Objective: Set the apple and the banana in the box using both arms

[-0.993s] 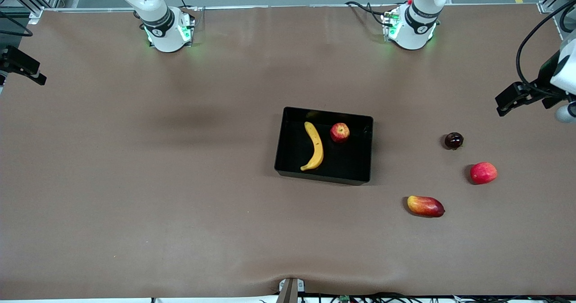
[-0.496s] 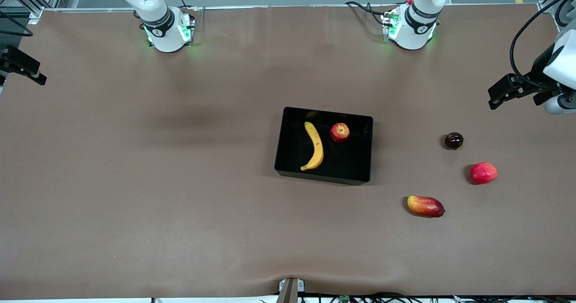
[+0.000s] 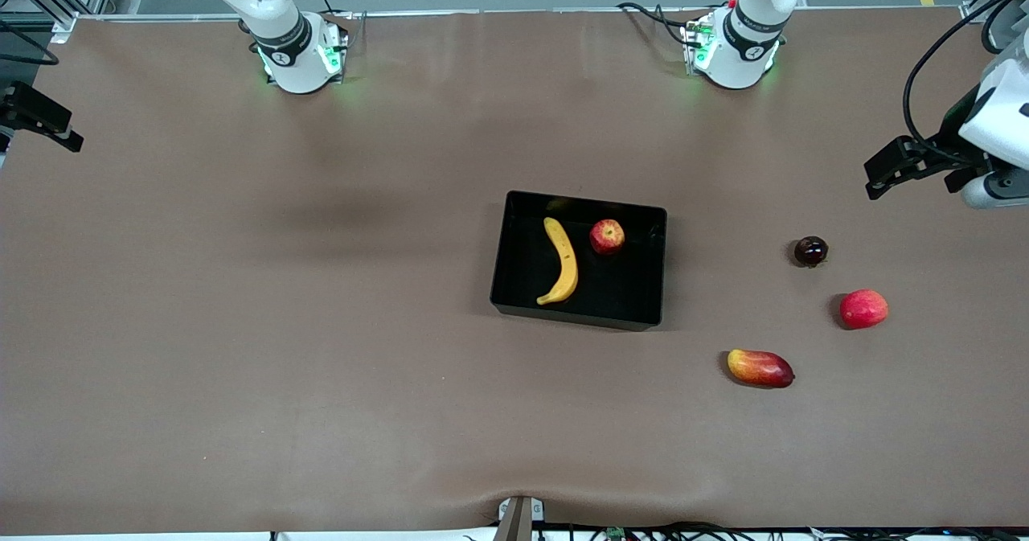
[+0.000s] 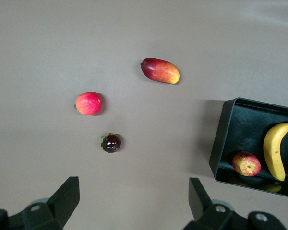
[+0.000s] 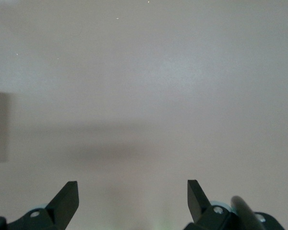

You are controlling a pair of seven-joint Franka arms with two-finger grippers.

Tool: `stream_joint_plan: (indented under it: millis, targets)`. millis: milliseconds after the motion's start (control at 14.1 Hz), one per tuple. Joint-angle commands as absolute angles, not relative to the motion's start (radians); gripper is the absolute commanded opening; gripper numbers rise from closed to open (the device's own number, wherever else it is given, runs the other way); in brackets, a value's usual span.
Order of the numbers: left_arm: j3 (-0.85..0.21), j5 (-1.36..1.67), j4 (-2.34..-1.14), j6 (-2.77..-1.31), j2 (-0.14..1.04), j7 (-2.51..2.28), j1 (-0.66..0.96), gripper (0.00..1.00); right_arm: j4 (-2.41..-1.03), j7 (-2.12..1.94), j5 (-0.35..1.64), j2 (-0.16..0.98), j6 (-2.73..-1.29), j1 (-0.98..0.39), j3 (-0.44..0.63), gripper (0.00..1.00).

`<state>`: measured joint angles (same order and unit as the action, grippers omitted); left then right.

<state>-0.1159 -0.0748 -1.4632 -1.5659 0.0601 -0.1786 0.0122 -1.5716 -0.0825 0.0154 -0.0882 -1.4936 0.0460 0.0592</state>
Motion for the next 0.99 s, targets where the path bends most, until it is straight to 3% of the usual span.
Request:
stream_joint_plan:
  millis: [0, 922]
  targets:
    - [-0.114, -0.055, -1.494, -1.582, 0.035, -0.164, 0.014, 1.0, -1.554, -0.08, 0.031, -0.08, -1.48, 0.058, 0.052, 1.0]
    - [-0.114, -0.055, -1.493, -1.575, 0.029, -0.126, 0.009, 1.0, -1.554, -0.08, 0.031, -0.08, -1.48, 0.06, 0.052, 1.0]
